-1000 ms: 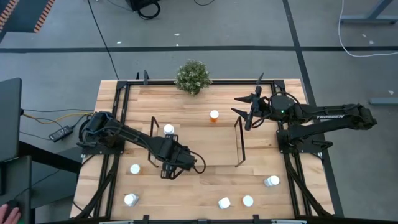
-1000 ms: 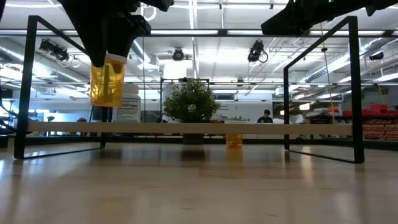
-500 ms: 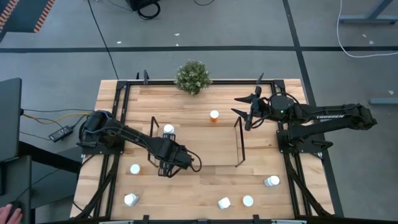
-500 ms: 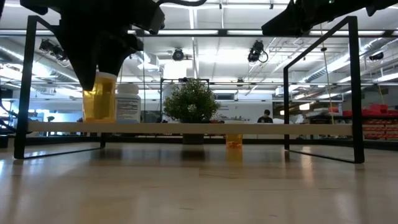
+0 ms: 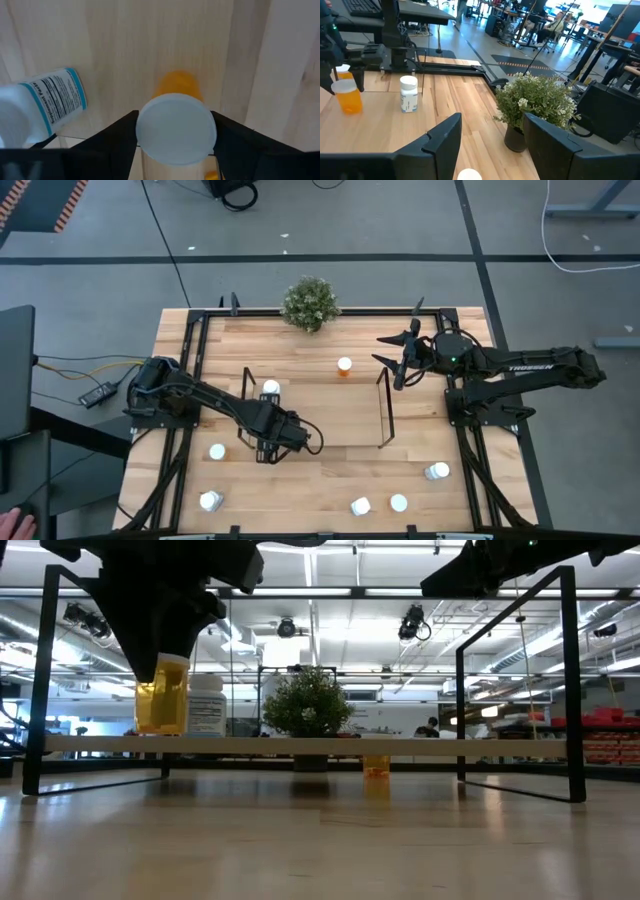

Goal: Pick and place medicine bottles onto shelf by color
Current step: Put the bottom left orange pill bottle on the shelf, then put the bottom center white pill bottle on the shelf

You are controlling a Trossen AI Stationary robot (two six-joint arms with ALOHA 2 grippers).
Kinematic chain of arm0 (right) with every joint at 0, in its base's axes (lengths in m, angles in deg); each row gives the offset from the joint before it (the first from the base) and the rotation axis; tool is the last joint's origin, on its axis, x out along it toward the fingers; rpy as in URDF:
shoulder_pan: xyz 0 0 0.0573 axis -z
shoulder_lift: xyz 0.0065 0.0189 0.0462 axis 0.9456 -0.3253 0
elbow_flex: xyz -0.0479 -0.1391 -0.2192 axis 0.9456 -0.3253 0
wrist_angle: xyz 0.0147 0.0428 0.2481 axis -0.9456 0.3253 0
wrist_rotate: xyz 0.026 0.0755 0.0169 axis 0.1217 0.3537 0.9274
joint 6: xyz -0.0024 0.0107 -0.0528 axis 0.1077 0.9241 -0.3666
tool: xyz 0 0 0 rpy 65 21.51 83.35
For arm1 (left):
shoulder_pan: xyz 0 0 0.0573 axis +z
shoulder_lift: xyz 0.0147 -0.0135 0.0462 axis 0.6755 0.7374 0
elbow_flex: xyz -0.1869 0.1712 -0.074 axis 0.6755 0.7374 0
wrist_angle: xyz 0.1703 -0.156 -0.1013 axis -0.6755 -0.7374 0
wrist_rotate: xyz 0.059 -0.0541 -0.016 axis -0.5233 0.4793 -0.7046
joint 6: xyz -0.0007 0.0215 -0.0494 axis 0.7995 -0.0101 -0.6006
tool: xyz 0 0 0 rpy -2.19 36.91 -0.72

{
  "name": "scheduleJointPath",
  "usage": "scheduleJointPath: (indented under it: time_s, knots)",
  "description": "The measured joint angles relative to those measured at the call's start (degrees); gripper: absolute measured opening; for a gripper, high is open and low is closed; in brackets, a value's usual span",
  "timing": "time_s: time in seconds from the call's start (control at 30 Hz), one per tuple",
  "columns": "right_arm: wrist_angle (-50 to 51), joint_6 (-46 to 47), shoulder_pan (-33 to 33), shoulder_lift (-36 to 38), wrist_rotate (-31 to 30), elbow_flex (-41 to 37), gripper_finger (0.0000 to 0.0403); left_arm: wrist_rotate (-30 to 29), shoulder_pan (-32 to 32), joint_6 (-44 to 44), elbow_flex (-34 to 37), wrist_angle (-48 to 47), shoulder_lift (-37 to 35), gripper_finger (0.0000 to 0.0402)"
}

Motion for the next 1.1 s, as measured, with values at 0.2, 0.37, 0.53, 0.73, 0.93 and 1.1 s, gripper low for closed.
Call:
scheduleJointPath:
  time_s: [0.2, 0.37, 0.53, 0.73, 0.93, 1.1]
  knots:
    - [0.0, 0.0, 0.0, 0.0, 0.0, 0.0, 0.0218, 0.0, 0.0, 0.1, -0.1, -0.6, 0.0, 0.0258]
    - [0.0, 0.0, 0.0, 0.0, 0.0, 0.0, 0.0218, -1.0, 0.0, -0.2, -0.1, -0.6, 0.0, 0.0261]
    - [0.0, 0.0, 0.0, 0.0, 0.2, 0.0, 0.0218, -1.3, 0.0, -1.2, -0.1, -0.6, 0.0, 0.0275]
    - [0.0, -0.7, 0.0, 0.0, 0.9, 0.0, 0.0218, -1.1, 0.0, -3.4, -0.3, -1.8, 0.0, 0.0313]
    - [0.0, -1.4, 0.0, 0.0, 0.9, 0.0, 0.0218, -1.1, -0.4, -4.4, -4.9, -5.5, 0.0, 0.0336]
    - [-0.1, -1.4, 0.0, 0.0, 0.9, 0.0, 0.0218, -1.3, -1.0, -7.2, -9.3, -8.6, -0.1, 0.0337]
